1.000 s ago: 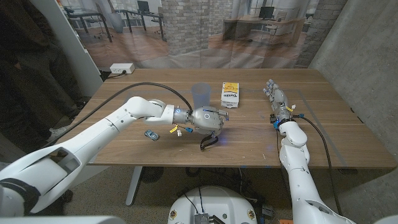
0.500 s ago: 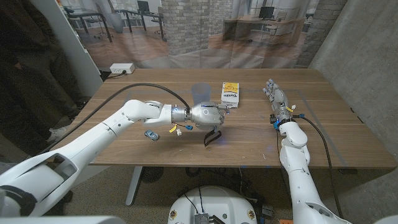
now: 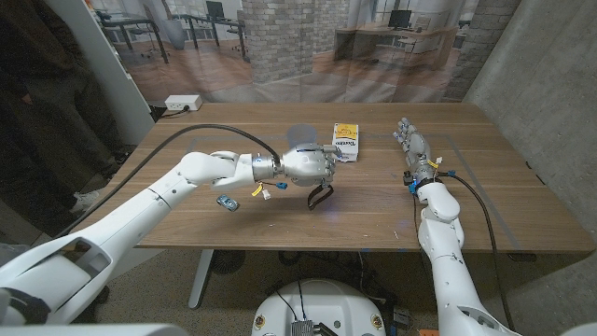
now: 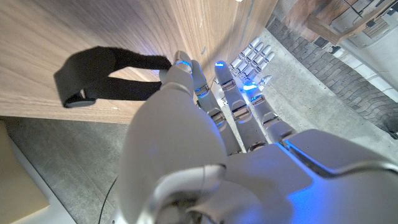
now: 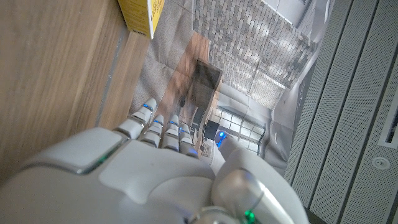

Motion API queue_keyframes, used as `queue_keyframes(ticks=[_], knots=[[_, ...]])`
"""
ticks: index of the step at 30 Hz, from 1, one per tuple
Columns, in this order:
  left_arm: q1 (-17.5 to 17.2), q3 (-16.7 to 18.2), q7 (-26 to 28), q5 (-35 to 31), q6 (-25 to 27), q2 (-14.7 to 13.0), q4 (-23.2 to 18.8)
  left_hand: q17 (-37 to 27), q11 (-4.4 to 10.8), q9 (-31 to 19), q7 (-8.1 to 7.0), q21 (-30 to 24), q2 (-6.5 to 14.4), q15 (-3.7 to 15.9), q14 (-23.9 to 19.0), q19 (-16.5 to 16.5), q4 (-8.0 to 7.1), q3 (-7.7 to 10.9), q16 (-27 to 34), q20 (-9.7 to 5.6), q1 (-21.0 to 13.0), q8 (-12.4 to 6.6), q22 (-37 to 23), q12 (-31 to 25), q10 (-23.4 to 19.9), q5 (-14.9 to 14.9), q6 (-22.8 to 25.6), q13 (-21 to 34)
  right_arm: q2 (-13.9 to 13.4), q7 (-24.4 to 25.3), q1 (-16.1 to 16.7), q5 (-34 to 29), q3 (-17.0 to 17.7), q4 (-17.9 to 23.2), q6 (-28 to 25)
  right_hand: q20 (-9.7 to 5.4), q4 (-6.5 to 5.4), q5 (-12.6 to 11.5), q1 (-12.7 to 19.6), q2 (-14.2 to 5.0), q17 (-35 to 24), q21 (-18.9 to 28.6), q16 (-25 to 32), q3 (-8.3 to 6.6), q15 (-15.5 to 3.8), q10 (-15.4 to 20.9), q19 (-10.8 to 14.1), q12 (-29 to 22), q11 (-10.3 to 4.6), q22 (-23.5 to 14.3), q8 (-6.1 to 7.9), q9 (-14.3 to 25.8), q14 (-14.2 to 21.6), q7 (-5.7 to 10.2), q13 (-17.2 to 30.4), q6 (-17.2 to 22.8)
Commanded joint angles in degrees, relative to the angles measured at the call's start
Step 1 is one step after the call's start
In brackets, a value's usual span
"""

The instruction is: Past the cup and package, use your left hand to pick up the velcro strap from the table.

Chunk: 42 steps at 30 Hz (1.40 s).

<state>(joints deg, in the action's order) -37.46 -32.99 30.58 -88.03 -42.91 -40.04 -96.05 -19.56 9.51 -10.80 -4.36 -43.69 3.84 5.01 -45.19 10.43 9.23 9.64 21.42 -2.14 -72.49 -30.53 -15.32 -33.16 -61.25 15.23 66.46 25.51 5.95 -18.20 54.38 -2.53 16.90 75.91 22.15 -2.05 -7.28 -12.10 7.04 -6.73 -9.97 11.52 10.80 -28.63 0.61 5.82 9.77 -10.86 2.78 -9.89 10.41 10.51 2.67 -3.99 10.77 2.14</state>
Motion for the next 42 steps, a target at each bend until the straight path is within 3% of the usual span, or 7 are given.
queue_keyframes(ticks=[1,42], knots=[[-0.8,1.6,3.8,0.8,2.3,0.4,0.8,-0.4,1.3,-0.3,0.63,-0.7,1.6,8.85,-0.8,0.2,-0.31,0.09,0.4,-3.57,-2.1,-0.21,-0.2,-1.3,-2.0,-0.1,1.1,6.4,0.4,1.0,0.1,-0.7,-0.9,0.3,0.1,-3.6,0.31,-0.5,-0.5,-1.02,-0.1,0.0,-0.2,0.01,-0.27,0.4,0.0,-0.3,-0.12,-0.1,0.49,0.2,0.5,-0.1,0.1,-0.2],[-2.5,3.8,18.6,1.2,11.0,3.4,3.2,-2.7,1.32,-0.2,0.88,-4.0,1.3,8.86,-2.3,0.0,-0.58,-0.06,0.8,-3.86,-3.0,0.11,-0.2,-1.4,-2.7,-0.5,1.5,9.8,0.7,3.9,3.1,-3.6,-3.2,5.4,-0.4,-3.7,0.59,-0.6,-0.4,-0.98,-0.1,0.0,-0.2,0.0,-0.11,0.6,0.0,-0.4,0.12,-0.1,0.67,0.2,0.7,-0.27,0.1,0.2]])
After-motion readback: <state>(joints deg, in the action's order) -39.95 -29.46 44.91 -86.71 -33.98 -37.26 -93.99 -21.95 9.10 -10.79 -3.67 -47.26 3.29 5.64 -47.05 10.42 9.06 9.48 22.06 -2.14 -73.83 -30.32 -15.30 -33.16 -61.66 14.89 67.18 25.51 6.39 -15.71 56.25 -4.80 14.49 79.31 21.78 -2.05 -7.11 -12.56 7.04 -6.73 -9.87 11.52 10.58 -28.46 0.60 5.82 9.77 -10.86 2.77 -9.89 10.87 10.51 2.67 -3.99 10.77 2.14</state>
